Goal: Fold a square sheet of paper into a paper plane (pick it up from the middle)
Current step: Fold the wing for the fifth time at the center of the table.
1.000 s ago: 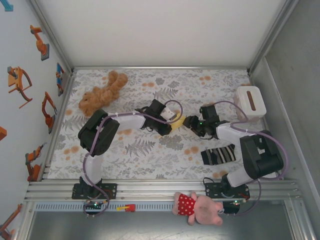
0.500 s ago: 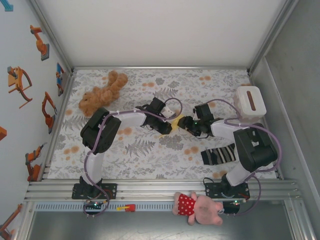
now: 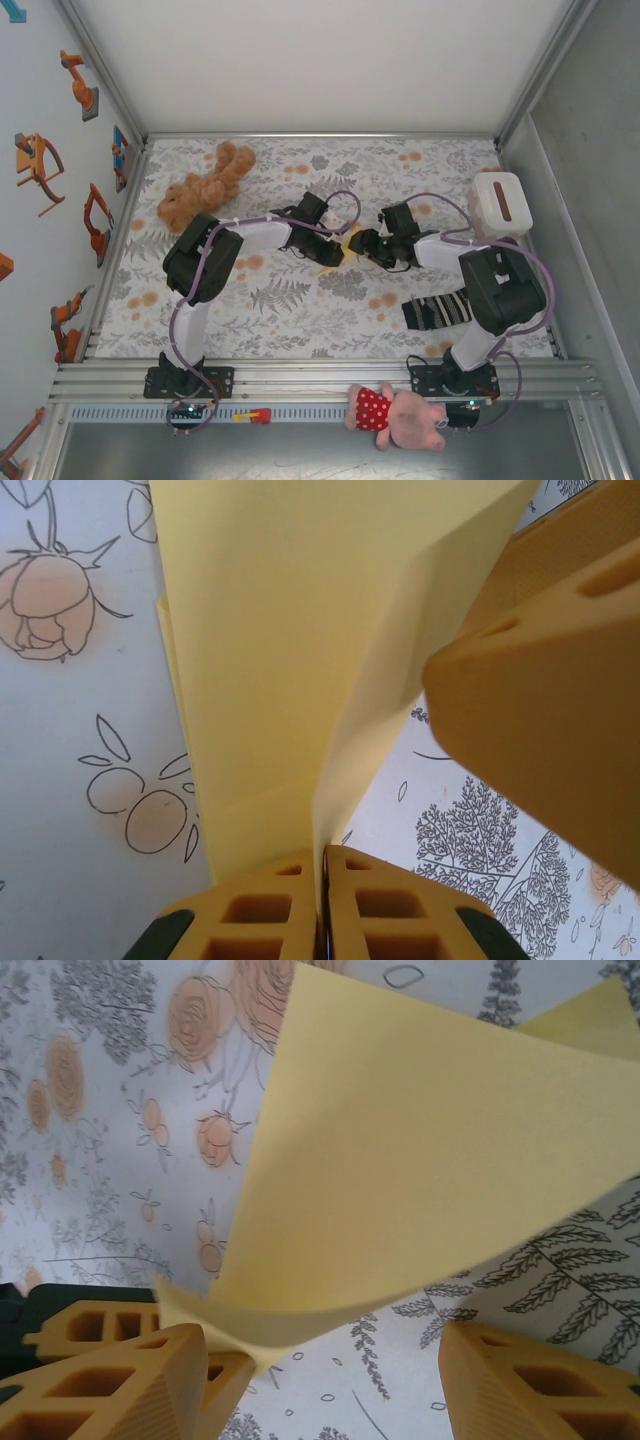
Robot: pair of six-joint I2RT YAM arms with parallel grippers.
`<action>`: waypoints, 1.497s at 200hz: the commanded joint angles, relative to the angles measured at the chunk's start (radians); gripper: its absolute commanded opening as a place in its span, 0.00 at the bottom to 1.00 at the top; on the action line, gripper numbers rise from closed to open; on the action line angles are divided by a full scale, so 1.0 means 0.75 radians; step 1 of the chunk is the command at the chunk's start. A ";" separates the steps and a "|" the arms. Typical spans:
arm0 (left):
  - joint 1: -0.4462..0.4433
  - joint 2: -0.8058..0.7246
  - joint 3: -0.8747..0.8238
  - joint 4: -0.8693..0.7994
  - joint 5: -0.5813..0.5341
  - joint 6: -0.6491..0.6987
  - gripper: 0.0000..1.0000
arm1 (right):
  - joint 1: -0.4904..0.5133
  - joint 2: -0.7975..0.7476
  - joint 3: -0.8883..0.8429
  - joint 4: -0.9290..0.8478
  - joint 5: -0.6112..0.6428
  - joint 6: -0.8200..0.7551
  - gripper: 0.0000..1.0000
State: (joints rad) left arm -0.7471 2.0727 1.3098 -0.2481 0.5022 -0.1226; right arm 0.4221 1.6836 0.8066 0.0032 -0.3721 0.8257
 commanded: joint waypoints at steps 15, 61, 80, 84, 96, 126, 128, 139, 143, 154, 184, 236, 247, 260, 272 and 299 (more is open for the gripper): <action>0.008 0.033 0.011 -0.030 0.050 -0.050 0.12 | 0.011 0.048 0.061 -0.118 0.101 0.000 0.62; 0.020 -0.027 -0.023 0.017 0.083 -0.103 0.17 | 0.013 0.120 0.127 -0.279 0.217 0.011 0.57; 0.019 -0.074 -0.044 0.035 0.084 -0.130 0.21 | 0.013 0.147 0.143 -0.316 0.246 0.014 0.54; 0.020 -0.085 -0.049 0.040 0.082 -0.136 0.22 | 0.013 0.153 0.147 -0.320 0.250 0.014 0.54; 0.019 -0.119 -0.066 0.050 0.080 -0.150 0.23 | 0.014 0.163 0.155 -0.336 0.260 0.013 0.54; 0.022 -0.175 -0.120 0.055 0.031 -0.159 0.26 | 0.017 0.181 0.165 -0.339 0.260 0.012 0.54; 0.022 -0.177 -0.123 0.055 0.029 -0.160 0.26 | 0.016 0.182 0.166 -0.340 0.259 0.012 0.54; 0.024 -0.180 -0.132 0.050 0.015 -0.162 0.26 | 0.016 0.187 0.168 -0.337 0.255 0.011 0.54; 0.025 -0.179 -0.135 0.047 0.010 -0.166 0.26 | 0.018 0.188 0.168 -0.337 0.253 0.011 0.54; 0.028 -0.173 -0.138 0.038 0.003 -0.170 0.26 | 0.018 0.189 0.170 -0.336 0.251 0.012 0.54; 0.028 -0.170 -0.147 0.025 -0.018 -0.186 0.25 | 0.020 0.188 0.169 -0.336 0.247 0.009 0.54; 0.029 -0.165 -0.163 0.014 -0.038 -0.198 0.18 | 0.021 0.187 0.165 -0.326 0.230 0.004 0.57; 0.029 -0.166 -0.171 0.018 -0.038 -0.202 0.17 | 0.021 0.187 0.163 -0.318 0.228 0.001 0.58; 0.033 -0.166 -0.184 0.030 -0.035 -0.206 0.16 | 0.021 0.187 0.163 -0.317 0.230 -0.001 0.59; 0.032 -0.170 -0.194 0.042 -0.030 -0.210 0.16 | 0.020 0.190 0.164 -0.314 0.228 -0.006 0.60; 0.034 -0.174 -0.229 0.093 -0.007 -0.216 0.16 | 0.019 0.203 0.165 -0.317 0.230 -0.014 0.61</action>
State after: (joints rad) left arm -0.7284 1.9671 1.1652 -0.2081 0.4797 -0.2676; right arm 0.4416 1.7576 0.9497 -0.2012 -0.2981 0.8368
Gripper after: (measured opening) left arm 0.163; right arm 0.606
